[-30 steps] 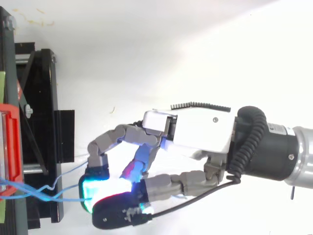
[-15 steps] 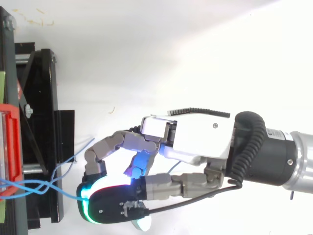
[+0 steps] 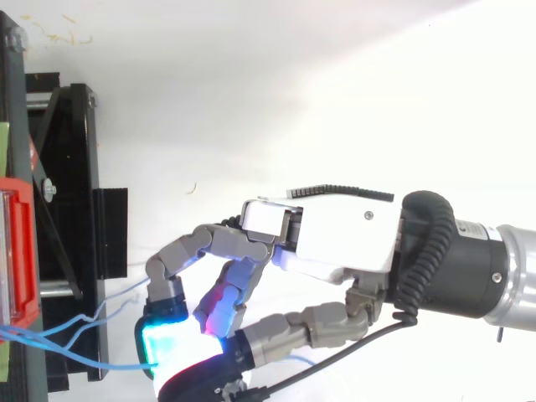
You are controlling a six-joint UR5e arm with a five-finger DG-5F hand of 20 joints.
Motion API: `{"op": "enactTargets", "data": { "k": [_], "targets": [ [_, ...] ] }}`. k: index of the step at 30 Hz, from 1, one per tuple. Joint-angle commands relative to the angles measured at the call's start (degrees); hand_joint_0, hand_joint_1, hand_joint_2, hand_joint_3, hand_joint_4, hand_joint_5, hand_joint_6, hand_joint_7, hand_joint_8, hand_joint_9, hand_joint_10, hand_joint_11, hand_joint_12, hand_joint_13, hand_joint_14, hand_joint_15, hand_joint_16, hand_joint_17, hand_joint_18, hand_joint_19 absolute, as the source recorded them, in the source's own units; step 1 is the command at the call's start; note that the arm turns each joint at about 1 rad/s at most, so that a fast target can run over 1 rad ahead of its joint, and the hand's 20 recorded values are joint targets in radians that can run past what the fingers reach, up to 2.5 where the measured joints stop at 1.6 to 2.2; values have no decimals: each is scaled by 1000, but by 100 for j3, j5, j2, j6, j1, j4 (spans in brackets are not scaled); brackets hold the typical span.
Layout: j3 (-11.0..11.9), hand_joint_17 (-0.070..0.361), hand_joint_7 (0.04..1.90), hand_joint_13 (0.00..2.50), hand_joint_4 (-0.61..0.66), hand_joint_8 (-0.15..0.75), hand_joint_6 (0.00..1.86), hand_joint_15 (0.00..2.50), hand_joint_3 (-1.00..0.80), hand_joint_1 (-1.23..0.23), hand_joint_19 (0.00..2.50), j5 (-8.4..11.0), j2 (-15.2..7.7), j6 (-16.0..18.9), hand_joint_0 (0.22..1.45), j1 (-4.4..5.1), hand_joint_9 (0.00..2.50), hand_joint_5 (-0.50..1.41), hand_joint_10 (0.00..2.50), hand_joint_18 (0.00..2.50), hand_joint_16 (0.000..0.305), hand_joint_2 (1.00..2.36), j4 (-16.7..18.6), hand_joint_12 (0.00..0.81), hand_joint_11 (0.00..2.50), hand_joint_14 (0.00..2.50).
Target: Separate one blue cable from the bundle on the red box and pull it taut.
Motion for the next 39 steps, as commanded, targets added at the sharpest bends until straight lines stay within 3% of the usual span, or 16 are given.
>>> {"op": "enactTargets", "data": {
  "k": [1,9,15,24,27,29,35,39],
  "targets": [
    [0,98,1253,1019,122,376,862,592,-384,-637,510,3,-2,-1,534,-1,1274,-83,19,872,44,1009,0,426,1022,18],
    [0,110,1340,1041,101,407,850,573,-165,-753,459,3,-2,-1,575,-1,1290,-74,18,927,49,1015,0,448,1018,18],
    [0,106,1348,1028,65,381,887,583,-31,-848,456,-6,7,-10,599,-1,1229,-94,18,919,47,1019,0,436,1022,18],
    [9,116,1332,1065,-39,388,903,579,93,-872,426,12,15,87,612,-1,1301,-81,16,982,51,1009,-18,449,995,18],
    [0,121,1351,1105,-96,377,893,591,120,-856,423,12,24,219,602,-1,1353,-65,14,1018,54,1011,-237,460,962,18],
    [9,124,1360,1132,-111,374,889,586,91,-839,418,21,24,315,565,-1,1379,-61,15,1038,55,1139,-369,472,972,17],
    [0,127,1370,1144,-119,379,884,601,56,-830,410,100,165,359,537,8,1408,-56,15,1057,56,1259,-633,480,965,16],
    [9,127,1359,1146,-120,384,884,593,49,-829,408,170,288,368,530,8,1412,-56,15,1060,57,1286,-1231,482,975,19]
  ]
}}
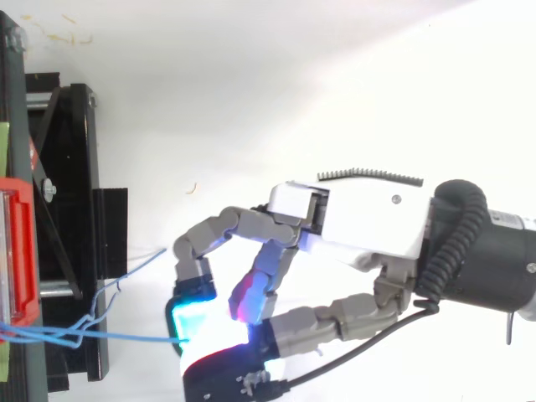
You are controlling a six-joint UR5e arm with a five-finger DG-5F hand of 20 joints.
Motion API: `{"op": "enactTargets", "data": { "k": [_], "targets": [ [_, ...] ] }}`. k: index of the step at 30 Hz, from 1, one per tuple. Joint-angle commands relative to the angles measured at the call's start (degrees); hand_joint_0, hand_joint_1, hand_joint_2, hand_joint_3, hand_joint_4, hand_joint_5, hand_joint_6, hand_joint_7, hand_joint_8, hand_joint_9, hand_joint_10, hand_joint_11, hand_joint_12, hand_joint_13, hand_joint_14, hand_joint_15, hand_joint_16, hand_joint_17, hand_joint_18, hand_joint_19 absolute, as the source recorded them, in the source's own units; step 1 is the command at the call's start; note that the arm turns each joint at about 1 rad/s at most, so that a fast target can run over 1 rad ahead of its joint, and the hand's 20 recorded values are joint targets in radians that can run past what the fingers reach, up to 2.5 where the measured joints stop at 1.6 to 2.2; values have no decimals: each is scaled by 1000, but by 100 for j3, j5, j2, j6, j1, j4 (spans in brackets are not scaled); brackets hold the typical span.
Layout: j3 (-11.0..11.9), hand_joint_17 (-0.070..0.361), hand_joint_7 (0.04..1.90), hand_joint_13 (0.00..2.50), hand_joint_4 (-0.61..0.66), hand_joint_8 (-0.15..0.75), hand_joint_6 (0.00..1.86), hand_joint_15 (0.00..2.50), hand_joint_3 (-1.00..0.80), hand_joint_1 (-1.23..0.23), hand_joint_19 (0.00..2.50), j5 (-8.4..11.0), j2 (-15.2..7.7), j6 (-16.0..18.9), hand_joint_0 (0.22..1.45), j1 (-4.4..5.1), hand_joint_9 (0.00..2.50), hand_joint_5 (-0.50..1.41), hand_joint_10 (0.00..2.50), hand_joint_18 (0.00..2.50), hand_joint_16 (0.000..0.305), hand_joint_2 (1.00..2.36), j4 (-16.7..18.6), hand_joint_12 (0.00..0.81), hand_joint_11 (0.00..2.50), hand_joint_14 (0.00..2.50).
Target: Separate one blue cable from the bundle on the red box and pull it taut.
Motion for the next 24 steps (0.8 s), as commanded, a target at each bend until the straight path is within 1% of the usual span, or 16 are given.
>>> {"op": "enactTargets", "data": {
  "k": [1,3,6,7,8,10,16,24],
  "targets": [
    [-5,127,1353,1147,-118,382,885,595,49,-830,399,33,67,12,530,-7,1413,-56,15,1060,56,1286,-513,486,965,16],
    [3,128,1348,1147,-109,386,885,598,48,-830,401,7,67,21,530,-24,1414,-56,15,1060,57,1288,-742,482,961,16],
    [3,127,1344,1147,-103,384,884,592,40,-828,401,7,67,-14,528,-24,1414,-56,16,1060,57,1298,-891,485,963,17],
    [-5,128,1350,1146,-100,389,884,602,41,-828,400,7,58,-14,528,-33,1414,-56,15,1060,57,1296,-891,484,959,17],
    [-5,128,1345,1147,-93,391,883,595,44,-825,400,-2,58,-23,526,-7,1414,-56,17,1061,57,1298,-874,483,957,16],
    [-5,128,1358,1146,-89,390,882,593,44,-824,399,-2,58,-40,525,2,1413,-55,15,1059,57,1300,-847,485,960,18],
    [-5,129,1351,1146,-86,397,882,603,36,-824,394,-2,58,-102,523,-7,1413,-54,17,1057,57,1311,-733,489,955,16],
    [-5,129,1353,1147,-79,400,881,601,27,-824,398,-2,58,-102,519,-7,1416,-54,14,1057,57,1323,-724,485,958,16]
  ]
}}
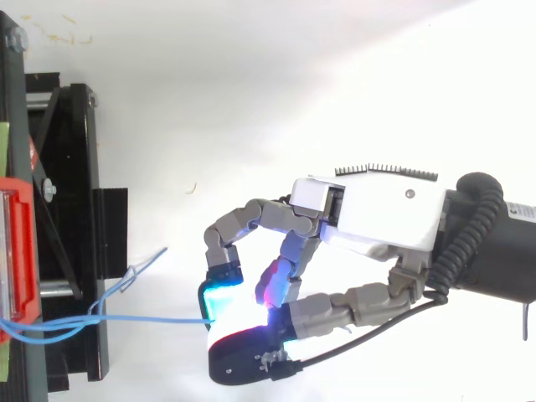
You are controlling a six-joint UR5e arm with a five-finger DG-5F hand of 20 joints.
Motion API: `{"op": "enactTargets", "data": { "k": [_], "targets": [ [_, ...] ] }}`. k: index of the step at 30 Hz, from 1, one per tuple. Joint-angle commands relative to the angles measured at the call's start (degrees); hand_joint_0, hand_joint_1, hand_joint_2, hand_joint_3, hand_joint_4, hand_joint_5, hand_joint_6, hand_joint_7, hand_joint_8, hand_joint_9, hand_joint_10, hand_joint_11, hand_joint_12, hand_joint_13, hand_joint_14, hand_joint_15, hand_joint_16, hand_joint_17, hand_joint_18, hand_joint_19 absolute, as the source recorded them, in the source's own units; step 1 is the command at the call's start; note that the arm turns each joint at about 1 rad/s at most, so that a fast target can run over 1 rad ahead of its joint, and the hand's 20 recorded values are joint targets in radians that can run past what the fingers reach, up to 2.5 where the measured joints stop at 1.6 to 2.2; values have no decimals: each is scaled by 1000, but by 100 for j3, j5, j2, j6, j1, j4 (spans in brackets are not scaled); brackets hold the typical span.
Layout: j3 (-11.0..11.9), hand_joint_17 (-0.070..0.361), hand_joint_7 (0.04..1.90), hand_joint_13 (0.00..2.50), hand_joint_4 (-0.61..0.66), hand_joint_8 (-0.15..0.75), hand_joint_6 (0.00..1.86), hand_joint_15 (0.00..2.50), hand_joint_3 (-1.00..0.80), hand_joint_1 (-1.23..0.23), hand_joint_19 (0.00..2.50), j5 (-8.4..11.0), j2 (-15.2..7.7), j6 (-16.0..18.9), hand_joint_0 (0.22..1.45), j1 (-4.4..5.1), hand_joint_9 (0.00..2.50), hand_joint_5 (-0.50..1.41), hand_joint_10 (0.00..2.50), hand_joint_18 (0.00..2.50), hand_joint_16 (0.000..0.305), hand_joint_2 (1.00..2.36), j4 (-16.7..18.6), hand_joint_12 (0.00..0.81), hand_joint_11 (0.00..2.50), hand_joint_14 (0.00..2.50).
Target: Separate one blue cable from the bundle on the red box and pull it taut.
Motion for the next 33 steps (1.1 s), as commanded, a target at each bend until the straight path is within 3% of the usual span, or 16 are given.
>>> {"op": "enactTargets", "data": {
  "k": [1,33],
  "targets": [
    [0,129,1359,1147,-76,401,881,607,31,-821,390,9,-1,-27,517,0,1415,-54,15,1058,57,1324,-24,488,964,16],
    [0,131,1349,1158,-76,403,880,615,17,-819,392,0,8,-54,515,0,1422,-53,15,1051,58,1345,-15,489,964,17]
  ]
}}
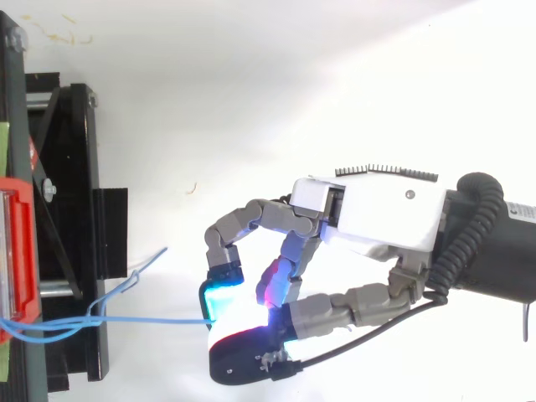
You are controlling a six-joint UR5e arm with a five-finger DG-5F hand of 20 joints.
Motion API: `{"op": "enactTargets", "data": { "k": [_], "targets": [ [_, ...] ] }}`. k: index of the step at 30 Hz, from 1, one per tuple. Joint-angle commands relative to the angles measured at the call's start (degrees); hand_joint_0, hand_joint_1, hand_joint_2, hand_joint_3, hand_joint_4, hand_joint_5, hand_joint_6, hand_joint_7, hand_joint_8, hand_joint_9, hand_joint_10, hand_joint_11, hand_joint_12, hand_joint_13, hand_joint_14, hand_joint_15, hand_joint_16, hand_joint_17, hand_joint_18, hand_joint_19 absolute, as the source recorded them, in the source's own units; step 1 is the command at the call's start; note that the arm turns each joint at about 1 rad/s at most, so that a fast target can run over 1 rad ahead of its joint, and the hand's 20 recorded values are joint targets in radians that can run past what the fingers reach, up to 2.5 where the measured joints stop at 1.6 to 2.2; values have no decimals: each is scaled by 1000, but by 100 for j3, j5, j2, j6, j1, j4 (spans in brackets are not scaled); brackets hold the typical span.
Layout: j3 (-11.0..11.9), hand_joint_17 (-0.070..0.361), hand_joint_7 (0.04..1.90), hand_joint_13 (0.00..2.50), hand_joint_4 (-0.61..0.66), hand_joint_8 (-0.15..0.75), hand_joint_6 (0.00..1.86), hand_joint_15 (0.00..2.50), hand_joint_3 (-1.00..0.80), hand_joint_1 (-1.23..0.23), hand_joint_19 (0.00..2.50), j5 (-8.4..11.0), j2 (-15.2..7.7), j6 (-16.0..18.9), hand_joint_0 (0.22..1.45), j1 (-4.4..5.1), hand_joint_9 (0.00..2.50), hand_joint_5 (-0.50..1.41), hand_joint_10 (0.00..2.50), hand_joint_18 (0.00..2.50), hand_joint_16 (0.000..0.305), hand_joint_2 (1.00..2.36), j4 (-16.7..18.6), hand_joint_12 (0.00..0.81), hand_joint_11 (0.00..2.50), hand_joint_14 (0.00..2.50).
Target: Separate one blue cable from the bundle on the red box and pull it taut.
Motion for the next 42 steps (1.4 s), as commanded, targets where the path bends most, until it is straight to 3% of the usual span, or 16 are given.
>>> {"op": "enactTargets", "data": {
  "k": [1,42],
  "targets": [
    [0,131,1350,1158,-75,405,880,612,19,-819,394,0,8,0,516,-1,1423,-53,15,1050,58,1342,0,491,951,18],
    [0,132,1327,1159,-62,412,879,612,2,-814,400,0,-1,0,512,-1,1428,-55,15,1055,59,1345,0,494,952,18]
  ]
}}
